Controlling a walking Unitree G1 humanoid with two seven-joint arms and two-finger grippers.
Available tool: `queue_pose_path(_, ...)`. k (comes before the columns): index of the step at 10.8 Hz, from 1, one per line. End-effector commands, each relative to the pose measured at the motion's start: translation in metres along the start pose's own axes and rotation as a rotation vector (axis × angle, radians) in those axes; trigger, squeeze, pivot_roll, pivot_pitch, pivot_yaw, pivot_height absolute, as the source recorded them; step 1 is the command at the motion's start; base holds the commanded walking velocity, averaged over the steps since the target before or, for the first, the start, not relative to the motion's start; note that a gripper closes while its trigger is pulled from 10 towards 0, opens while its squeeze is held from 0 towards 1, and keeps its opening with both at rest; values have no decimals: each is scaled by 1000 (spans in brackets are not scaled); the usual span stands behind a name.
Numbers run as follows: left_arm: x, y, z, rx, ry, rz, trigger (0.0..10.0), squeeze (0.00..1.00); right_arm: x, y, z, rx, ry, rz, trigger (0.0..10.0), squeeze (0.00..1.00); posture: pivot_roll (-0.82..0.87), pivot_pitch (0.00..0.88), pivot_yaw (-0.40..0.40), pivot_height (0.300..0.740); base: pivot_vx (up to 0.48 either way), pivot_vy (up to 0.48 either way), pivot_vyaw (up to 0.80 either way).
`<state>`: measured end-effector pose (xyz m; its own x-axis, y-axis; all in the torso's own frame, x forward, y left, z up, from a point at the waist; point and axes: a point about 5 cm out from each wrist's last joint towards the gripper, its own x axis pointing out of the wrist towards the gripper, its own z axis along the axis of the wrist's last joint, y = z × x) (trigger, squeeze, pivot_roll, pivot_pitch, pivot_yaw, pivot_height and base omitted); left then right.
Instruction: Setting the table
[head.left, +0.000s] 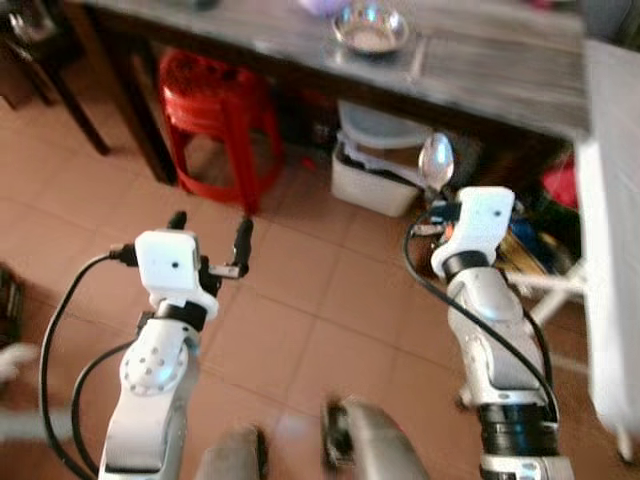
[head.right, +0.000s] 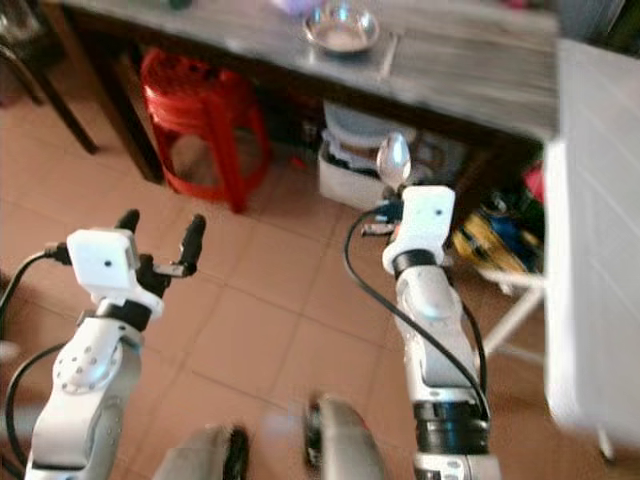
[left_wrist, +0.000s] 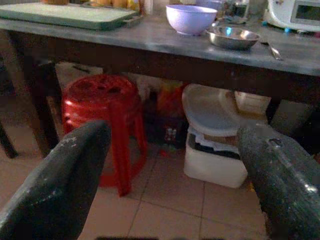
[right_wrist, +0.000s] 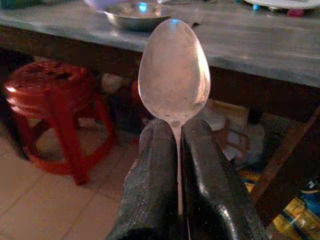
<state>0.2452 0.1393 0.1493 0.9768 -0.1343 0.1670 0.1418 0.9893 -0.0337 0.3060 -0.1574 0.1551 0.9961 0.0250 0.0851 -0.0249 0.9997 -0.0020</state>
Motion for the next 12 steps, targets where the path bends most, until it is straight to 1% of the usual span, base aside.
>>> queue_pose_path(1,-1,-4,0,5,-1,-21,10000,0,-3,-7,-1,-1,4,-28,10000,0,35,226,-49,740,480,0,-506)
queue_pose_path(5,-3,-6,-1,-11,3,-40,10000,0,-3,-7,-3,22,14,-31,10000,0,34,228,-50,740,480,0,-800)
queue_pose_path(6,-3,-7,-2,-15,7,-44,10000,0,-1,-5,-3,18,12,-35,10000,0,34,229,-51,740,431,0,-800)
queue_pose_path(7,-3,-8,-2,-16,5,-48,10000,0,0,-3,-2,22,8,-32,10000,0,37,229,-51,740,289,0,-800)
queue_pose_path(10,-3,-7,-1,-17,3,-47,10000,0,1,-3,-2,18,7,-31,10000,0,36,228,-53,740,0,0,-800)
queue_pose_path(12,-3,-7,0,-22,-10,-40,10000,0,1,-1,2,12,-17,-11,10000,0,34,226,-53,740,352,0,0)
